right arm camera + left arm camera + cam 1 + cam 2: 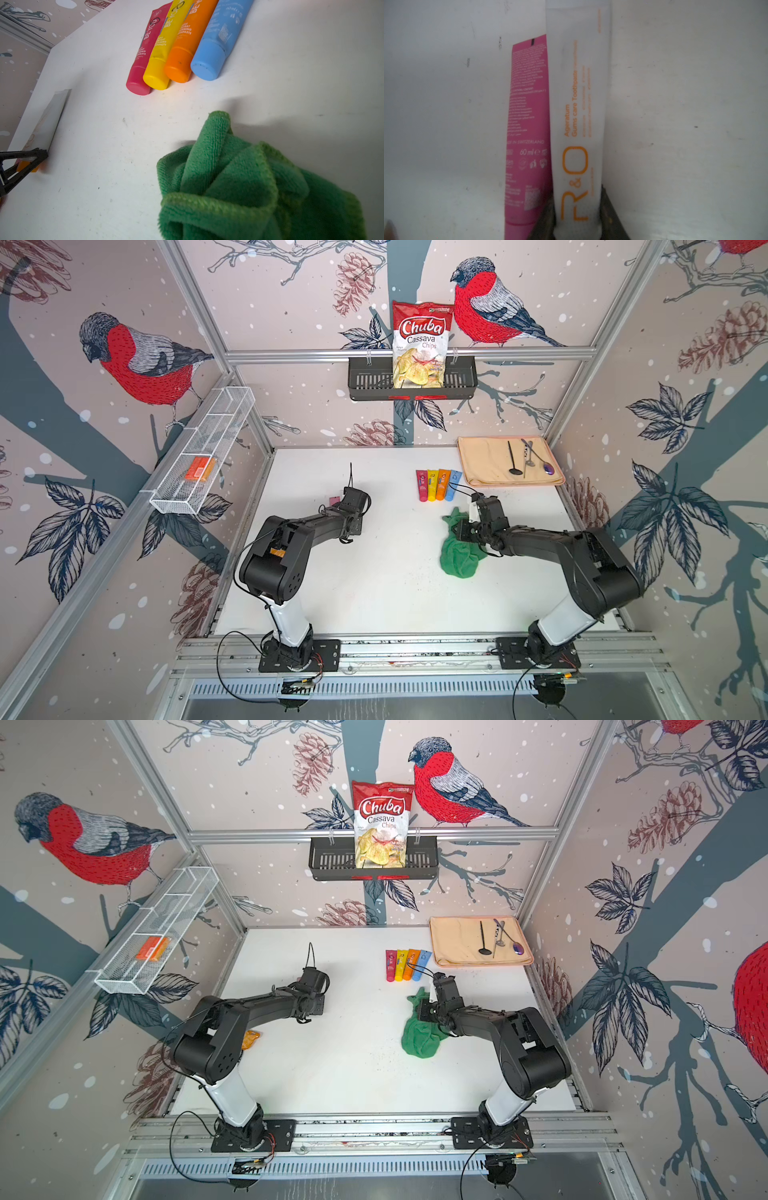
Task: Wipe the surface of the toothpaste tube
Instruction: Place the toothpaste at the center of the board.
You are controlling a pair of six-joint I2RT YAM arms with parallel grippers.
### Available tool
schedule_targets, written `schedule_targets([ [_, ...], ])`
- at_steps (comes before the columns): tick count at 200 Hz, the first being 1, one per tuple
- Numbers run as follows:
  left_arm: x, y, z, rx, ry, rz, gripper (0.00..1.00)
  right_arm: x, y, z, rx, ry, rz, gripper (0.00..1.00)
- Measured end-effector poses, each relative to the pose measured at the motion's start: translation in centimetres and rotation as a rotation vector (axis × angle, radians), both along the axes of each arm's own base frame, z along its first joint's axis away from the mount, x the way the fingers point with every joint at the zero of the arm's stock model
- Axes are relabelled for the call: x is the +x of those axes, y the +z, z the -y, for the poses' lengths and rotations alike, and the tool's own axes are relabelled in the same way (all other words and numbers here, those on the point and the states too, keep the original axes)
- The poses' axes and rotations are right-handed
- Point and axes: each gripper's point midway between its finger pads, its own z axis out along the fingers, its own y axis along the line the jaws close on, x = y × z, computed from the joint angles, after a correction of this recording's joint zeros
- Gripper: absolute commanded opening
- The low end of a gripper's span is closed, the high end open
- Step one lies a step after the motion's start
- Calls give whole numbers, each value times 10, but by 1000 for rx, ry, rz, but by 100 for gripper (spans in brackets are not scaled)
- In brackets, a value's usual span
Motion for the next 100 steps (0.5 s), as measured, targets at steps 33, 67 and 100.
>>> schedule_targets([
  [33,-3,2,-2,7,4,-3,56,0,0,0,0,0,0,13],
  [67,-3,16,3,-33,-11,21,82,0,0,-1,0,2,0,13],
  [100,2,49,17,-115,-38,96,83,-6,9,7,6,-14,27,13],
])
